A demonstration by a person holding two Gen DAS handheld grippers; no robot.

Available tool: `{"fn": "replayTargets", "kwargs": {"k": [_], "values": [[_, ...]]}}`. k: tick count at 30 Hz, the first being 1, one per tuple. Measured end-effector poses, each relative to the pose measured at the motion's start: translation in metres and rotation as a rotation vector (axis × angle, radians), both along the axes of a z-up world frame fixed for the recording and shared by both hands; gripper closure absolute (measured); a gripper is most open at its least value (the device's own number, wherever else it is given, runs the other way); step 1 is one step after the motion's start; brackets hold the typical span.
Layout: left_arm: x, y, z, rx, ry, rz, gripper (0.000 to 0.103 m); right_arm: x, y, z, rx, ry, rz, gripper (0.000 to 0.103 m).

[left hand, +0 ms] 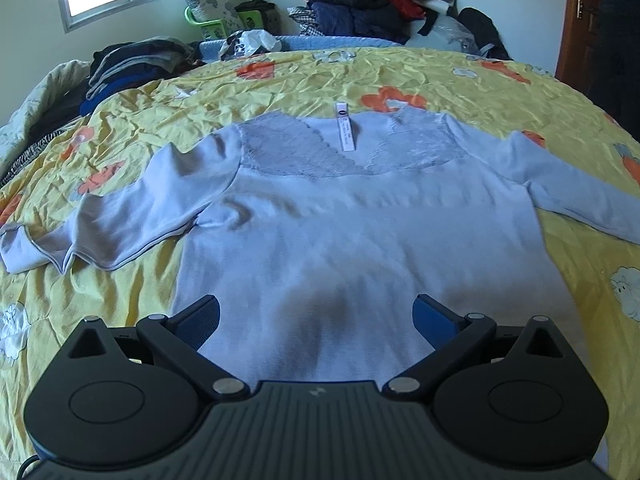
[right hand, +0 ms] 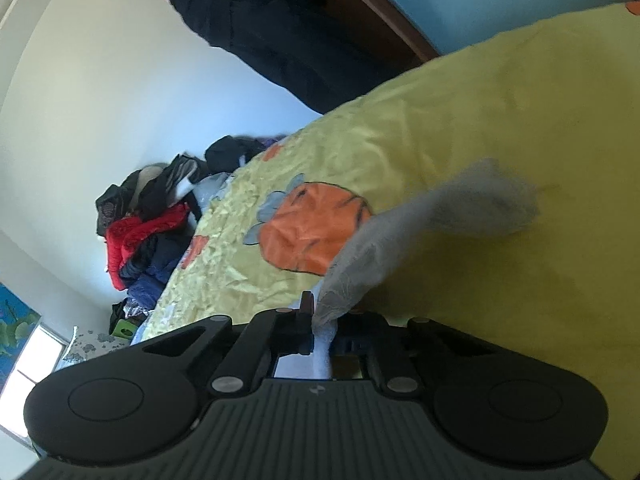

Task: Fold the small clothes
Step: 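Lift the sleeve with the right tool and fold it across the sweater body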

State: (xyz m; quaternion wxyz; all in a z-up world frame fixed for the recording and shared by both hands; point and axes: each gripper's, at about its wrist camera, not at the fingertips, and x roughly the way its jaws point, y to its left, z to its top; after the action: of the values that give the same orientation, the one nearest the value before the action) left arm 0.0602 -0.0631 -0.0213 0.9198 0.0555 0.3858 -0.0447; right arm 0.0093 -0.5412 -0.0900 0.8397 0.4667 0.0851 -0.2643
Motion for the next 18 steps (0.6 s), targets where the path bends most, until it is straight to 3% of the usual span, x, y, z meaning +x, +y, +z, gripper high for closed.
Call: {"fn": "replayTargets", "kwargs": {"k": [10, 18], "values": [[0.007, 0.013, -0.002, 0.008, -0.001, 0.036, 0.0, 0.052, 0.062, 0.035, -0.046, -0.061, 0.229, 0.094], [0.008, 0.018, 0.0, -0.001, -0.015, 0.043, 0.0, 0.068, 0.082, 0.047, -0.063, -0.058, 0.246, 0.094]]}}
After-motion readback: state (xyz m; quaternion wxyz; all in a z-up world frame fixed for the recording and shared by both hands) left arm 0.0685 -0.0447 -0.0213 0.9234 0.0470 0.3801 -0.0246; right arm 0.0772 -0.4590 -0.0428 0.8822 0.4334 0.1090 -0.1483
